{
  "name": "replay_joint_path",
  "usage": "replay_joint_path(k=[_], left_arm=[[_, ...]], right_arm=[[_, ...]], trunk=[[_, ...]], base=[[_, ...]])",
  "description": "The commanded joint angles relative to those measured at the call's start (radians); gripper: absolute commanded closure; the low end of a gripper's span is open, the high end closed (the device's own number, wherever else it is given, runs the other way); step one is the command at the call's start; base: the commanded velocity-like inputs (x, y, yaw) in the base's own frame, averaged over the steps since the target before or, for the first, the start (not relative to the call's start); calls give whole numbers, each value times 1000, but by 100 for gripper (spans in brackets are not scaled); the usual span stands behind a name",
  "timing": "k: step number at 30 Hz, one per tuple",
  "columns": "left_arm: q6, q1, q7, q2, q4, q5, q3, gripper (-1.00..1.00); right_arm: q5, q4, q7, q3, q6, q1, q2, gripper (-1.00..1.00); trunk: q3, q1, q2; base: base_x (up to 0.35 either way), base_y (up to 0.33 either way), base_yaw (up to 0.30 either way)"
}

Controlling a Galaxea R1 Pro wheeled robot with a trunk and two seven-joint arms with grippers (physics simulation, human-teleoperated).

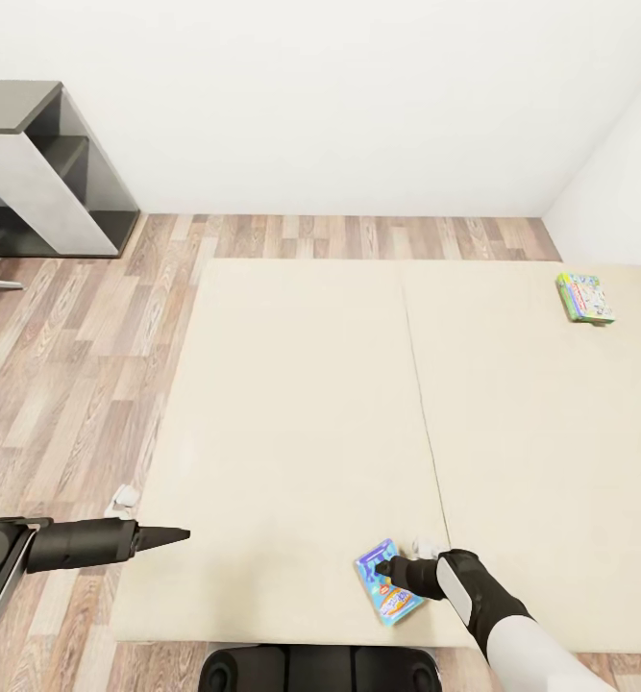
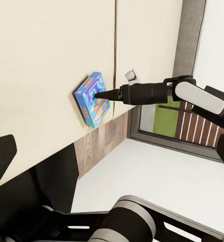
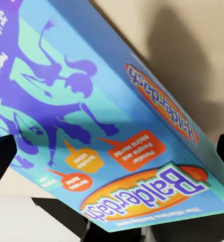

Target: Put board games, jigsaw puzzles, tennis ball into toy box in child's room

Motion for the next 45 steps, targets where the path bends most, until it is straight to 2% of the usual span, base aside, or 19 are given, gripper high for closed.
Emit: replay_joint_path(k=[1, 12, 22, 35, 42, 45], left_arm=[[11, 0, -4, 0, 0, -1, 0, -100], [11, 0, -4, 1, 0, -1, 0, -100], [11, 0, -5, 0, 0, -1, 0, -100], [11, 0, -4, 0, 0, -1, 0, -100], [11, 0, -4, 0, 0, -1, 0, -100], [11, 0, -4, 0, 0, -1, 0, -100]], right_arm=[[1, -2, 3, -7, 6, 0, 1, -100], [-1, -3, 8, -7, 9, -1, 1, -100], [0, -3, 106, -7, 9, -1, 1, -100], [3, -3, 105, -7, -1, 0, 2, -100], [3, -3, 106, -6, -2, 0, 13, -100], [2, -3, 111, 7, -2, 0, 18, -100]], trunk=[[-1, 0, -1], [-1, 0, -1], [-1, 0, -1], [-1, 0, -1], [-1, 0, -1], [-1, 0, -1]], base=[[0, 0, 0], [0, 0, 0], [0, 0, 0], [0, 0, 0], [0, 0, 0], [0, 0, 0]])
